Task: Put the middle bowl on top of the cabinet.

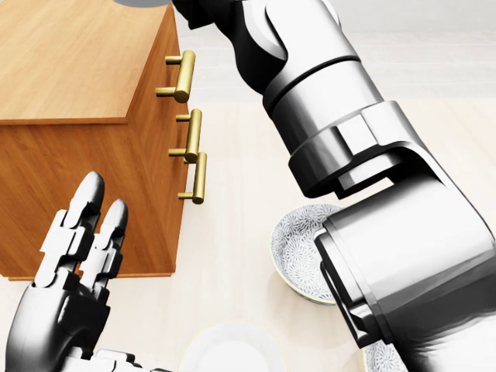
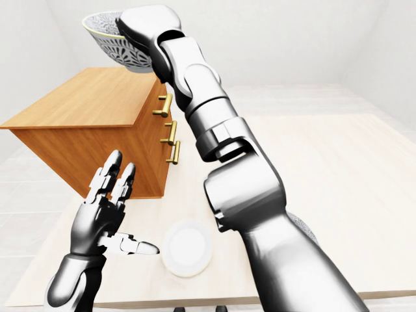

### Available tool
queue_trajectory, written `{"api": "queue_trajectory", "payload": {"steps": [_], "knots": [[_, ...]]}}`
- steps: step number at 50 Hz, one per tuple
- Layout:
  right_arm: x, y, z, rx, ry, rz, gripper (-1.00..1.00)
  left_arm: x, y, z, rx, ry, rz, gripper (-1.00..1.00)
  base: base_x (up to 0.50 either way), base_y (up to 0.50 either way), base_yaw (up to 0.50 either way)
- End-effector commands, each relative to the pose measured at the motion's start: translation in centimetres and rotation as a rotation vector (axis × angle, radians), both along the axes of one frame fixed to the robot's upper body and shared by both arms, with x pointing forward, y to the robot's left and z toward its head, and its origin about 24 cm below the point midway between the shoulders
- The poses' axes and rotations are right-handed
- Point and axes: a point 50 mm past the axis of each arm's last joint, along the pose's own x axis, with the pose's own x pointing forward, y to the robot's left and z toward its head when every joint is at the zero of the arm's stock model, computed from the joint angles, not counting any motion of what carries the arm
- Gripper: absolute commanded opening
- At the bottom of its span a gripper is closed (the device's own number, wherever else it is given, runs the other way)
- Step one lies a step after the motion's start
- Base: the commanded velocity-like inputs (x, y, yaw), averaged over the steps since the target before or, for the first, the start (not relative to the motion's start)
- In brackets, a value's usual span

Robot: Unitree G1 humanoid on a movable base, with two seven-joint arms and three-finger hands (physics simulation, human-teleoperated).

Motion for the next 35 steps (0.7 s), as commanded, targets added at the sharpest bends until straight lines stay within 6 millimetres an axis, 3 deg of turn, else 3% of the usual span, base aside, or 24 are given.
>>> {"api": "queue_trajectory", "payload": {"steps": [1,8,21,35], "knots": [[-0.9,1.6,2.2,0.056,-0.056,0.035,-1.00,0.0,0.0,-0.1,0.002,0.002,-0.004,1.00,0.00,0.00,0.00],[-1.0,2.4,1.9,0.064,-0.054,0.049,-1.00,0.0,0.0,-0.1,0.001,0.002,-0.005,1.00,0.00,0.00,0.00],[-1.3,5.0,-1.1,0.056,0.018,0.101,-1.00,0.1,0.0,-0.1,-0.001,0.005,-0.004,1.00,0.00,0.00,0.00],[-1.7,6.0,-1.6,0.075,0.026,0.129,-1.00,-0.1,0.0,-0.1,0.000,0.003,-0.010,1.00,0.00,0.00,0.00]]}}
